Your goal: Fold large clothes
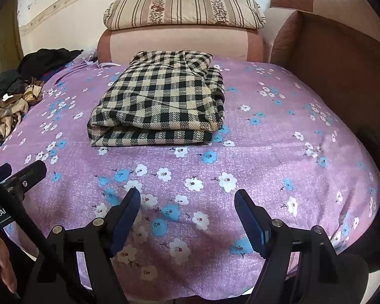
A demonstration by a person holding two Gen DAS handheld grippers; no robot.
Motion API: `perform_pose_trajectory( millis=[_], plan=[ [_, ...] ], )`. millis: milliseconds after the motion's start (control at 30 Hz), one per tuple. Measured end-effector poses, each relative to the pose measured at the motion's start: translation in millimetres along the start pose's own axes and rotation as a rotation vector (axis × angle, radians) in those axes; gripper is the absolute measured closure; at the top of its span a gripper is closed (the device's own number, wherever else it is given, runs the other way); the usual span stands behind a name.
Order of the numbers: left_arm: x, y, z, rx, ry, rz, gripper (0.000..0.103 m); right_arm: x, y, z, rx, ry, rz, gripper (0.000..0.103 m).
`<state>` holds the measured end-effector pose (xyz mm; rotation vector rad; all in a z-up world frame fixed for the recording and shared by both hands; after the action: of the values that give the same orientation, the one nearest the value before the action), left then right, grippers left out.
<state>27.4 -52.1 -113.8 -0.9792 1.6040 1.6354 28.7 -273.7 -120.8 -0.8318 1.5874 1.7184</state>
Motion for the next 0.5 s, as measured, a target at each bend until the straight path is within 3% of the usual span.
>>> perform_pose_trajectory(
  millis=[300, 500],
  plan=[
    [-2.8, 6.3, 0.5, -0.003, -0.006, -0.030, 0.000, -2.9, 4.4, 2.0, 0.005, 0.006, -0.010, 0.022],
    [5.1, 2.5, -4.4, 0.014, -0.018, 0.003, 0.000, 2.6, 5.9, 2.1, 0.010, 0.002, -0.024, 0.021]
  ],
)
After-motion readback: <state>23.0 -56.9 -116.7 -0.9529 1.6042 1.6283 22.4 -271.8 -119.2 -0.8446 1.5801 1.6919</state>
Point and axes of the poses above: each gripper's, at about its wrist camera, not at the fingertips, and y roughly against the way its jaws point, z to its left, x to its underside, the point moved 6 cm from there along -y, roughly the way its jaws point, and after that the axes turned 14 degrees about -z, right-handed, at the moved point
